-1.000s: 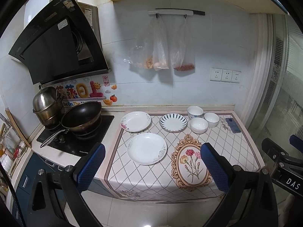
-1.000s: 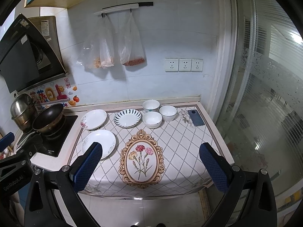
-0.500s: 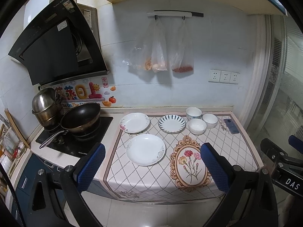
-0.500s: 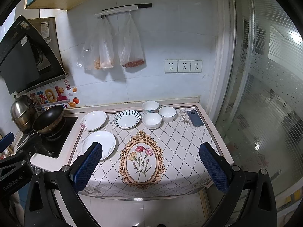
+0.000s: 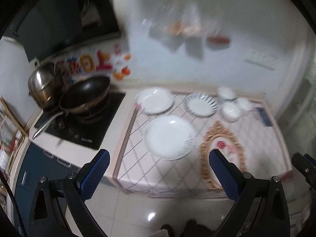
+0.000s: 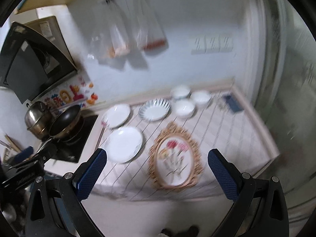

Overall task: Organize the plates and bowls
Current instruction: 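Grip the rim of the large white swirl-pattern plate with both tools and lift it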

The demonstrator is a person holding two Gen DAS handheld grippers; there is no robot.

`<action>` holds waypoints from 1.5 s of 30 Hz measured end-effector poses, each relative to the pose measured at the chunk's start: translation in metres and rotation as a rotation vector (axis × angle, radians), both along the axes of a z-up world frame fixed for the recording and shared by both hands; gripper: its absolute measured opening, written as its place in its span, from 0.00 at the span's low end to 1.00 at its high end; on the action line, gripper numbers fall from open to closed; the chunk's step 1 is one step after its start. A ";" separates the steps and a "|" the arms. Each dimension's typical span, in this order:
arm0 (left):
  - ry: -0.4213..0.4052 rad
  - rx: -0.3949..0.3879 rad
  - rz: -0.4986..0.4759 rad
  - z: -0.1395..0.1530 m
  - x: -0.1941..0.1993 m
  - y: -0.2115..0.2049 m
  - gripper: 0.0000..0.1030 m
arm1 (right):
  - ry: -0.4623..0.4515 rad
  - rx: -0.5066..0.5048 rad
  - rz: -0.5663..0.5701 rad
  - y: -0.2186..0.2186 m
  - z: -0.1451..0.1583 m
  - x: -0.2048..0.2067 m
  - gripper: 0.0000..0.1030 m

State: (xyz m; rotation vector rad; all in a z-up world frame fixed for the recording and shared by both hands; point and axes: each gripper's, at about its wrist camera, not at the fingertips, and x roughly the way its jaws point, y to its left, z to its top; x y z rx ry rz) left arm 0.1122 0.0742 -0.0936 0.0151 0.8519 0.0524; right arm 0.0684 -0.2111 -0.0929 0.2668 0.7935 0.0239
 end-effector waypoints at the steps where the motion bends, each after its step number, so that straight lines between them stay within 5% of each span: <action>1: 0.025 0.006 0.015 -0.011 0.013 0.005 1.00 | 0.024 0.004 0.010 0.002 -0.013 0.013 1.00; 7: 0.180 -0.049 0.082 -0.093 0.094 0.040 1.00 | 0.204 0.104 0.096 0.006 -0.110 0.111 1.00; 15: 0.319 -0.005 0.124 -0.187 0.183 0.058 1.00 | 0.397 0.200 0.250 0.032 -0.233 0.252 0.97; 23: 0.485 -0.062 0.106 -0.248 0.234 0.064 0.88 | 0.527 0.263 0.356 0.063 -0.313 0.338 0.75; 28: 0.533 -0.129 0.093 -0.258 0.242 0.069 0.71 | 0.576 0.336 0.402 0.079 -0.335 0.359 0.54; 33: 0.574 -0.206 0.080 -0.263 0.241 0.070 0.36 | 0.605 0.404 0.427 0.089 -0.349 0.372 0.27; 37: 0.566 -0.192 0.083 -0.258 0.236 0.067 0.36 | 0.602 0.406 0.436 0.094 -0.352 0.375 0.12; 45: 0.550 -0.192 0.065 -0.250 0.227 0.051 0.36 | 0.578 0.390 0.438 0.083 -0.343 0.367 0.12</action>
